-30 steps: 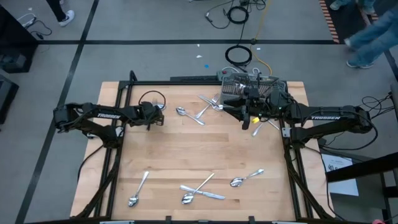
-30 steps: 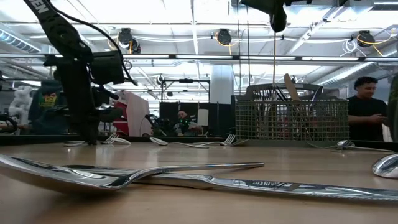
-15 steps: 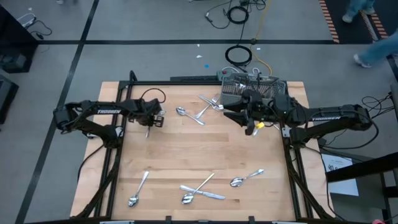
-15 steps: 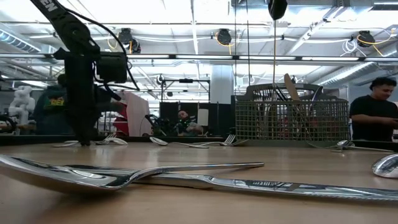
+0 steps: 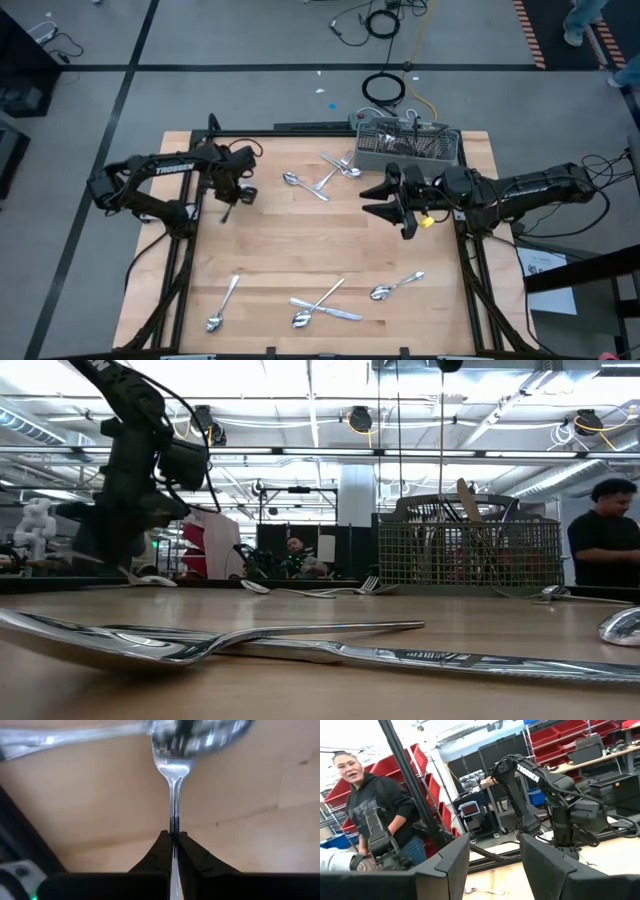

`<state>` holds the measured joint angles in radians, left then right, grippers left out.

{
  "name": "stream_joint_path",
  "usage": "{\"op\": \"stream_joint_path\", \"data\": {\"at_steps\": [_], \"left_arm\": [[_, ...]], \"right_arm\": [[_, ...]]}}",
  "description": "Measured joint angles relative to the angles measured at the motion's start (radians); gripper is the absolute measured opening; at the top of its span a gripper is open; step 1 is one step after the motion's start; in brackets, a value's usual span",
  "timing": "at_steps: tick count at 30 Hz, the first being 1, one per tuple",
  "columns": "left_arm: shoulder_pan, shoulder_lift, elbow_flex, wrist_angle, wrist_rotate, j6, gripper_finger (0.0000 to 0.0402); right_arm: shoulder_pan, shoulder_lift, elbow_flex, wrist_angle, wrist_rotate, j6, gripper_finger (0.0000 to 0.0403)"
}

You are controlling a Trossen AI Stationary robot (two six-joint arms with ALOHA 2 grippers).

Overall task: Sort silverware
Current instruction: Put the silver fork into the gray utensil holder

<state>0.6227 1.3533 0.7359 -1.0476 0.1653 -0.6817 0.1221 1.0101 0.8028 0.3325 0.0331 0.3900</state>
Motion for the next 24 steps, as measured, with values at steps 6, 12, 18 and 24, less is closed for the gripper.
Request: {"op": "stream_joint_path", "data": {"at_steps": [6,12,18,24], "left_arm": [[0.063,0.001,0.021,-0.085,0.081,0.061,0.0014],[0.102,0.025,0.022,-0.179,0.166,0.119,0.0013],[0.131,0.062,0.022,-0.234,0.207,0.143,0.0013],[0.143,0.114,0.023,-0.306,0.232,0.201,0.0013]], "right_arm": [[0.026,0.0,0.0,0.0,0.002,-0.013,0.0164],[0.031,0.0,0.0,0.0,-0.002,-0.013,0.0164],[0.031,0.0,0.0,0.012,-0.004,-0.012,0.0164],[0.04,0.0,0.0,0.051,-0.008,-0.014,0.0164]]}}
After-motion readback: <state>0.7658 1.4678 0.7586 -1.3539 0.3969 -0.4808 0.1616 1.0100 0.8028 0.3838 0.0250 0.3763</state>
